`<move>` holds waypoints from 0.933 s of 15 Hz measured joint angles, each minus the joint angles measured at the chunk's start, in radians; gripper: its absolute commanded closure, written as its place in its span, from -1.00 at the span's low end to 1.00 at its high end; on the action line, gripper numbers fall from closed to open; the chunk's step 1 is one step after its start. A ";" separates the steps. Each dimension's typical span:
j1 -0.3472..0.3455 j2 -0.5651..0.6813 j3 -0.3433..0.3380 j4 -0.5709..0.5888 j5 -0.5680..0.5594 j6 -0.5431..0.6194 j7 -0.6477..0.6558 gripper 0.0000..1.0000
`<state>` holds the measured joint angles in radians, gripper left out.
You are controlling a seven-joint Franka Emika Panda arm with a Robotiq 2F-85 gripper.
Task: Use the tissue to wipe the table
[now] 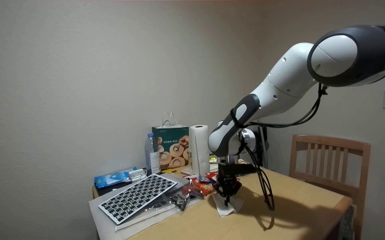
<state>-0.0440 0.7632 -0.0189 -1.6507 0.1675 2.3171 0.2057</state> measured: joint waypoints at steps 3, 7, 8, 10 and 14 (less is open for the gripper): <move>0.001 0.000 0.001 0.002 0.000 -0.005 0.000 0.99; -0.004 -0.015 0.011 -0.026 0.027 -0.017 0.000 0.99; -0.007 -0.022 0.015 -0.038 0.041 -0.021 0.000 0.99; -0.013 -0.037 0.021 -0.063 0.069 -0.036 0.000 0.99; -0.017 -0.060 0.024 -0.103 0.098 -0.055 0.000 0.96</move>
<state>-0.0612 0.7029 0.0053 -1.7535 0.2653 2.2617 0.2058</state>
